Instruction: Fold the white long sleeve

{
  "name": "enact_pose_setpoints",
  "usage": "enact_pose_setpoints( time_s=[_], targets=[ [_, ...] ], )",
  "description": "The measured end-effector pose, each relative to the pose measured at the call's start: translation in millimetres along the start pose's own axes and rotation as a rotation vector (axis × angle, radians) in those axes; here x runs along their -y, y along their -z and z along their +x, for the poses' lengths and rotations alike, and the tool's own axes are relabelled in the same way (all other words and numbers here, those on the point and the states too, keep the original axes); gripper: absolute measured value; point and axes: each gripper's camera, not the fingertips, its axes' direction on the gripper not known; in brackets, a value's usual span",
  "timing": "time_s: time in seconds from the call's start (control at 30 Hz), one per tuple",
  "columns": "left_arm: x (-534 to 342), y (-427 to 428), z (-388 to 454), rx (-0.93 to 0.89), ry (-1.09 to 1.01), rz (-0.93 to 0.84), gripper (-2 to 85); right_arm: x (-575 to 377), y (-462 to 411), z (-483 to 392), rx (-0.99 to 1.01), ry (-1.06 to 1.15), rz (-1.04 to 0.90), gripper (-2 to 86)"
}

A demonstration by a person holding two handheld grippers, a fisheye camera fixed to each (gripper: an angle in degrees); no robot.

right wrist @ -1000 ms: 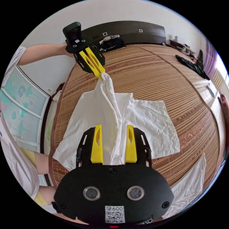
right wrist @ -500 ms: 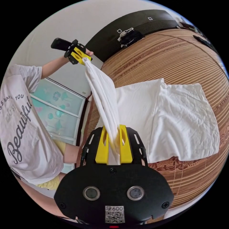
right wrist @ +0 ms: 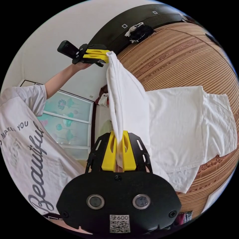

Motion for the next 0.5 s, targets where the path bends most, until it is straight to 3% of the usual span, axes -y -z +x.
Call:
enact_pose_setpoints(
  time_s=[0.2,0.5],
  targets=[
    [-71.0,10.6,54.5,0.065,0.165,-0.069,1.7,43.6,-98.8,-44.8,0.149,-0.071,-0.017,-0.7],
    [-161.3,-52.7,88.4,0.155,0.325,-0.231,1.7,96.2,-251.7,-49.1,0.015,-0.248,0.035,-0.7]
  ],
)
